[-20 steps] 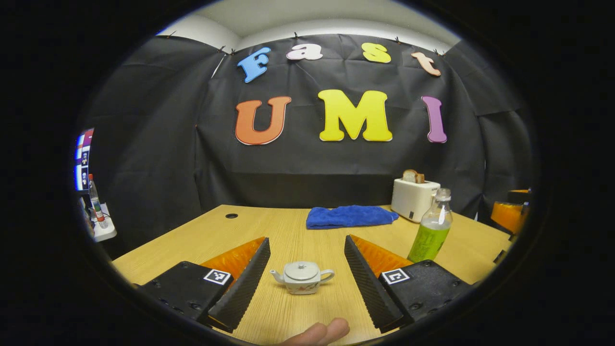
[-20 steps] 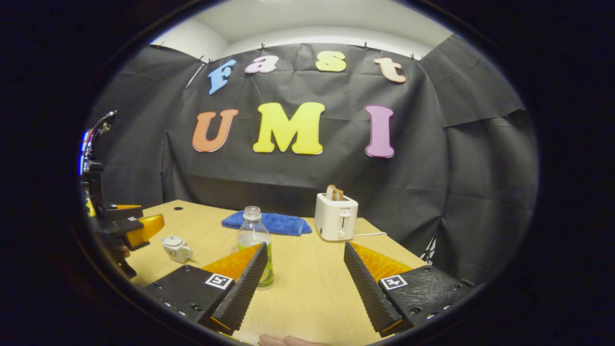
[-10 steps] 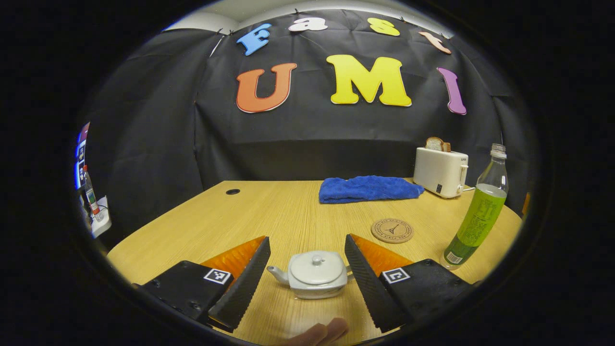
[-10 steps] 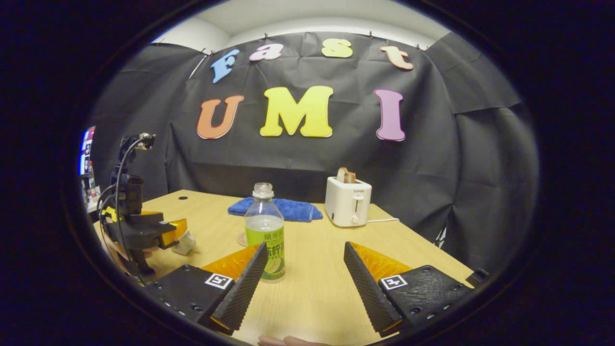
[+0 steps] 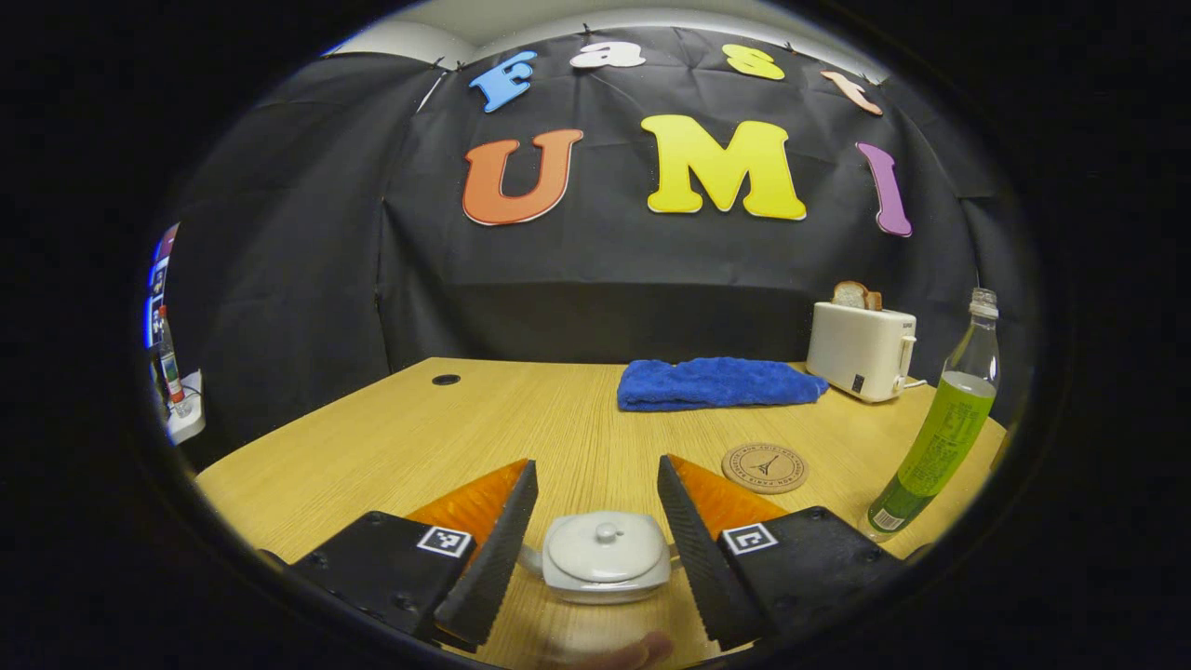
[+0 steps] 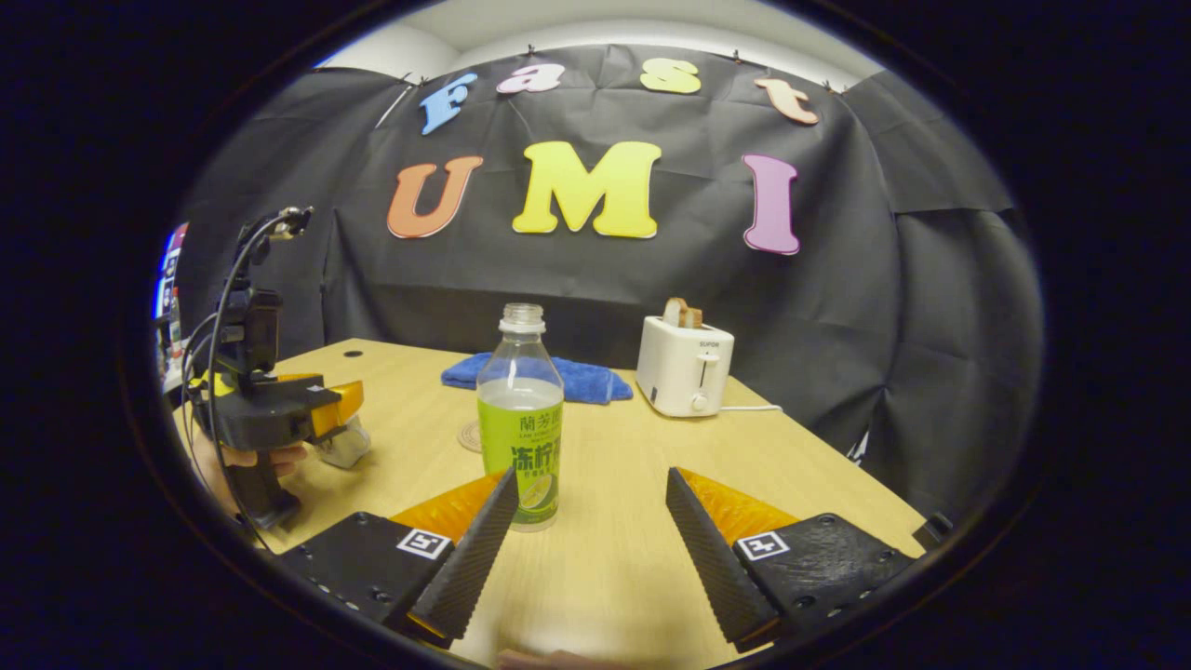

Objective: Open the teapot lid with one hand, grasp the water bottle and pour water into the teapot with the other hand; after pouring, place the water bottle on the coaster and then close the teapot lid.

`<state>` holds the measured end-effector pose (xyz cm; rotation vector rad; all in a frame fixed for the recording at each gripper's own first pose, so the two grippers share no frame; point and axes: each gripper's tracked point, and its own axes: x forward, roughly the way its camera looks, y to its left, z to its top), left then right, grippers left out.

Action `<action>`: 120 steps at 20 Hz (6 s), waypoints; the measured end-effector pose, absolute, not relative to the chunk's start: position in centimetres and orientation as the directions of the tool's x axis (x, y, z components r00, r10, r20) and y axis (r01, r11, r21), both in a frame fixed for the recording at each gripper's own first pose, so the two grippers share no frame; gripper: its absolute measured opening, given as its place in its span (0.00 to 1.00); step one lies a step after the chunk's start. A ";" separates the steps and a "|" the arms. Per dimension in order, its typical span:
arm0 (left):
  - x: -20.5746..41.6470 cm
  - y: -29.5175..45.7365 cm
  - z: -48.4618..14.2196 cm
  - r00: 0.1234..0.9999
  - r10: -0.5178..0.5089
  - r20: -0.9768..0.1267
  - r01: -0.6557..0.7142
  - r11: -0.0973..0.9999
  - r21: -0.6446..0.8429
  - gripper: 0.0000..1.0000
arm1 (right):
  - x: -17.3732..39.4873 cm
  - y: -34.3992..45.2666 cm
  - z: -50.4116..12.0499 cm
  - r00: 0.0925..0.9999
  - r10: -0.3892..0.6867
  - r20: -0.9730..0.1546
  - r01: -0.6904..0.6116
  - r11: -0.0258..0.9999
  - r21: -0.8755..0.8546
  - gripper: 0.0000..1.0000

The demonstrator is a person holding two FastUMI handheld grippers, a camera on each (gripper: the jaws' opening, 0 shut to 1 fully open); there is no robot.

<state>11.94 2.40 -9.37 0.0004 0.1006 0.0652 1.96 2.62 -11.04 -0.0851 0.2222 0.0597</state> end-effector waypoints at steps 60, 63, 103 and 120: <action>-4.1 12.4 -0.4 0.998 0.010 -0.058 -0.011 1.000 -0.025 0.07 | 9.5 10.6 -12.4 0.937 0.057 -0.346 -0.169 0.938 -0.302 0.71; -4.5 13.6 -0.4 0.998 0.024 -0.057 -0.025 1.000 -0.019 0.07 | 9.5 11.2 -12.2 0.940 0.006 -0.341 -0.182 0.854 -0.488 0.72; -4.6 15.3 -1.8 0.996 -0.014 -0.092 0.010 0.999 -0.043 0.07 | 12.4 21.4 -7.2 0.979 0.163 0.122 0.177 -0.381 -0.907 0.71; -4.8 14.8 -2.0 0.994 -0.029 -0.101 0.027 0.999 -0.026 0.07 | 11.4 23.2 -3.5 0.919 0.275 0.282 0.386 -0.492 -0.780 0.72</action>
